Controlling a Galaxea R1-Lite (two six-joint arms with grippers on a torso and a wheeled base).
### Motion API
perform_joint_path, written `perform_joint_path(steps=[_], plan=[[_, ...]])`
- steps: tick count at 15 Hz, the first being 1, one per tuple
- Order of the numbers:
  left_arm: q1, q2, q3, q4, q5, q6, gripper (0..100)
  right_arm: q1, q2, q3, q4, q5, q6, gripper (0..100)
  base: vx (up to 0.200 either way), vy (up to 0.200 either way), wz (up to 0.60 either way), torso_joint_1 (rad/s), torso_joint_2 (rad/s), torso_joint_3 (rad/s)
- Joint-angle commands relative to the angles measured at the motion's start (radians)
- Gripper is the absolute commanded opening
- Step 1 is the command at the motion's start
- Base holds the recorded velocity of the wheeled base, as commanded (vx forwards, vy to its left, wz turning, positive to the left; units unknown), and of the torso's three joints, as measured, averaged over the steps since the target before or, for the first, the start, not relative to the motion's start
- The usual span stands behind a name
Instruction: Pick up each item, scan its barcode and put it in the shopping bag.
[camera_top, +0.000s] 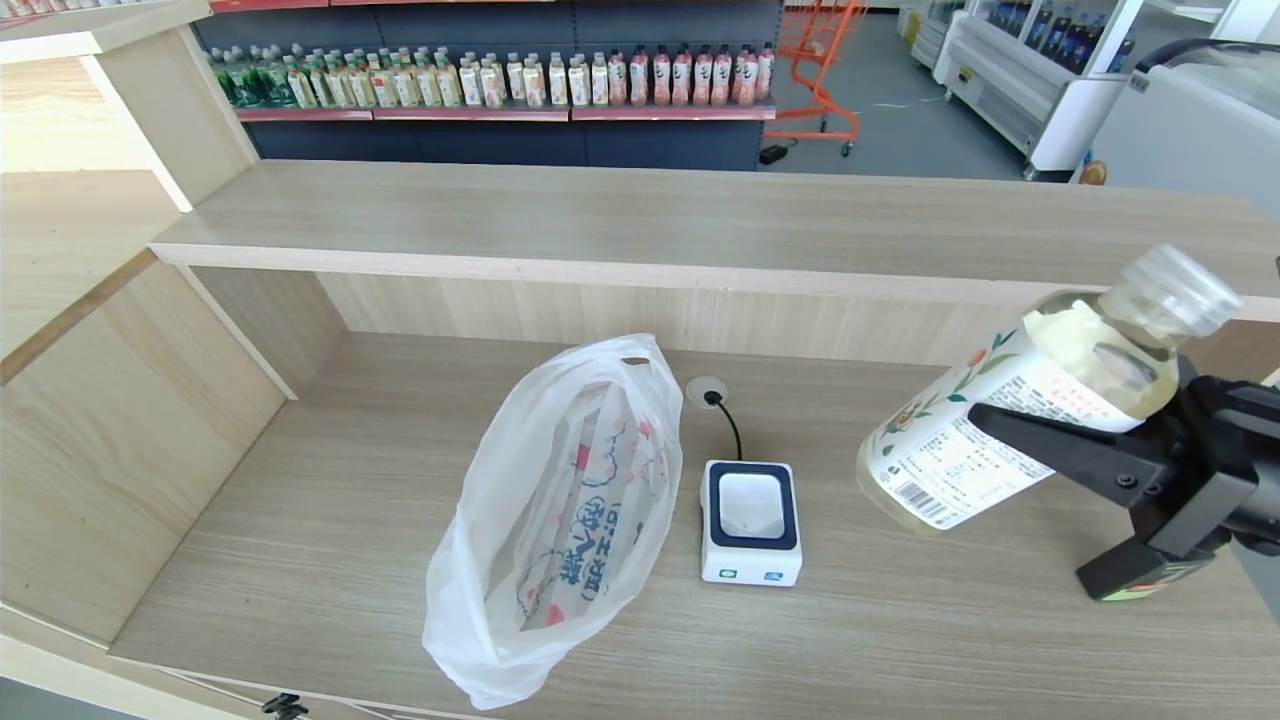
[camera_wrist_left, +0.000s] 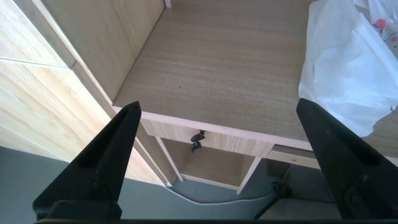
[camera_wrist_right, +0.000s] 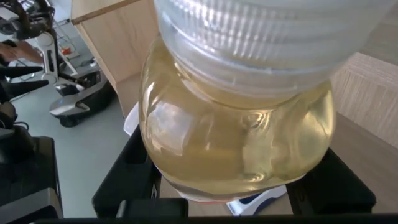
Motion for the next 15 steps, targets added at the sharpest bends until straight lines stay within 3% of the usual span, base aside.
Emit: perform_joint_path(steps=[1,4,9,11,15], plan=[[0.000,0.000,0.000,0.000,0.001,-0.001,100,-0.001,-0.021,0.018,-0.001,0.000,-0.001,0,0.000,0.000,0.00,0.000,0.00,0.000],[0.000,0.000,0.000,0.000,0.001,-0.001,100,-0.001,-0.027,0.032,-0.001,0.000,-0.001,0,-0.200,0.000,0.00,0.007,0.01,-0.001],[0.000,0.000,0.000,0.000,0.001,0.001,100,-0.001,-0.004,0.029,0.029,-0.001,0.002,0,0.000,0.000,0.00,0.000,0.00,0.000],[0.000,0.000,0.000,0.000,0.001,-0.001,100,-0.001,-0.006,0.018,0.108,-0.006,0.016,0,0.000,0.200,0.00,0.012,0.00,0.000],[0.000,0.000,0.000,0.000,0.001,-0.001,100,-0.001,0.051,-0.016,0.123,-0.069,0.044,0,0.000,0.200,0.00,0.010,0.00,0.004]])
